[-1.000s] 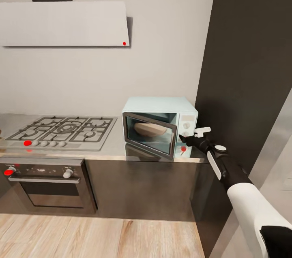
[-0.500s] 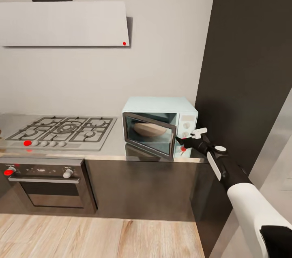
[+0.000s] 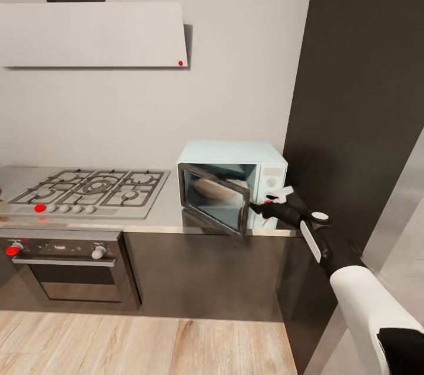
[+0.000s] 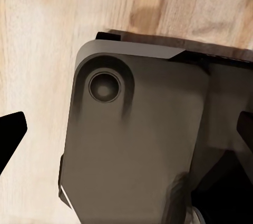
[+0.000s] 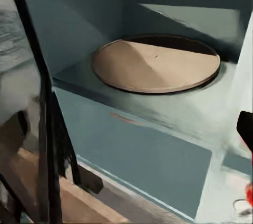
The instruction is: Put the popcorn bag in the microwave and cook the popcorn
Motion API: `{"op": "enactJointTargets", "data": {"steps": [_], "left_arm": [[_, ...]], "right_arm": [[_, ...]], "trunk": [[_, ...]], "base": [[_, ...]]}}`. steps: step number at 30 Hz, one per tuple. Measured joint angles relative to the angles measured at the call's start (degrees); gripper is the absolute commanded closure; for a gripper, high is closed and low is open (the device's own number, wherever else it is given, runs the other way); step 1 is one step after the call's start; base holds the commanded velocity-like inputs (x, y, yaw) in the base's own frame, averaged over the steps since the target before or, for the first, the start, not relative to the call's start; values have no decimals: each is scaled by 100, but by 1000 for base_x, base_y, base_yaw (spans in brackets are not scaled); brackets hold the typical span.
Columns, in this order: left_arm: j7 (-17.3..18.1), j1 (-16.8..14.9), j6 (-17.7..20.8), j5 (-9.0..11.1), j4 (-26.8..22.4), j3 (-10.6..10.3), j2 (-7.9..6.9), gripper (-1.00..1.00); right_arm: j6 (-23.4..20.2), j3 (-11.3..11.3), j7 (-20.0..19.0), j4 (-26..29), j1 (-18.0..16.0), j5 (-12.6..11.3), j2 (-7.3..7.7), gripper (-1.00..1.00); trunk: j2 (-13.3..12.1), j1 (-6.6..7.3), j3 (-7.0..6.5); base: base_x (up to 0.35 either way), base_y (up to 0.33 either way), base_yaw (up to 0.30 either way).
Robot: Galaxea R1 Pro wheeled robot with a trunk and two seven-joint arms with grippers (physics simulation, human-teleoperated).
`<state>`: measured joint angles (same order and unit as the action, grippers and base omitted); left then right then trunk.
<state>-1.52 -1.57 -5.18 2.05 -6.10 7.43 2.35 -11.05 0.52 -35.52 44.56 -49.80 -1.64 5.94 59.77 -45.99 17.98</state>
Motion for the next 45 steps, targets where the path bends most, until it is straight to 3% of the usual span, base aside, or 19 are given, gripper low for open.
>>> {"op": "enactJointTargets", "data": {"steps": [16,20,23,25,27,30,37,41,45], "left_arm": [[0,-7,0,-2,0,0,0,-100],[0,-12,0,-3,0,0,0,-100],[-1,-15,0,-1,0,0,0,-100],[0,-14,0,0,1,0,0,-100],[0,-15,0,2,0,0,0,-100],[0,-10,0,2,0,0,0,-100],[0,-15,0,2,0,0,-1,-100],[0,-15,0,2,-8,5,-14,-100],[0,-16,0,2,-8,9,-17,-100]], "right_arm": [[-4,3,-1044,5,0,8,-29,-100],[-50,5,-1549,13,0,8,-44,-100],[-67,90,-1606,54,13,14,-216,-100],[-65,305,-1558,70,37,28,-447,-100],[-64,488,-1533,81,53,31,-546,-100],[-69,604,-1521,102,65,28,-580,-100],[-516,562,-1369,133,79,-13,-581,-100],[-624,564,-438,161,79,-27,-594,-100],[-727,582,174,278,96,0,-905,-100]], "trunk": [[0,0,0],[0,0,0],[0,0,0],[0,0,0],[0,0,0],[0,0,0],[0,0,0],[0,0,0],[0,0,0]], "base": [[0,0,0],[0,0,0],[0,0,0],[0,0,0],[0,0,0],[0,0,0],[0,0,0],[0,0,0],[0,0,0]]}}
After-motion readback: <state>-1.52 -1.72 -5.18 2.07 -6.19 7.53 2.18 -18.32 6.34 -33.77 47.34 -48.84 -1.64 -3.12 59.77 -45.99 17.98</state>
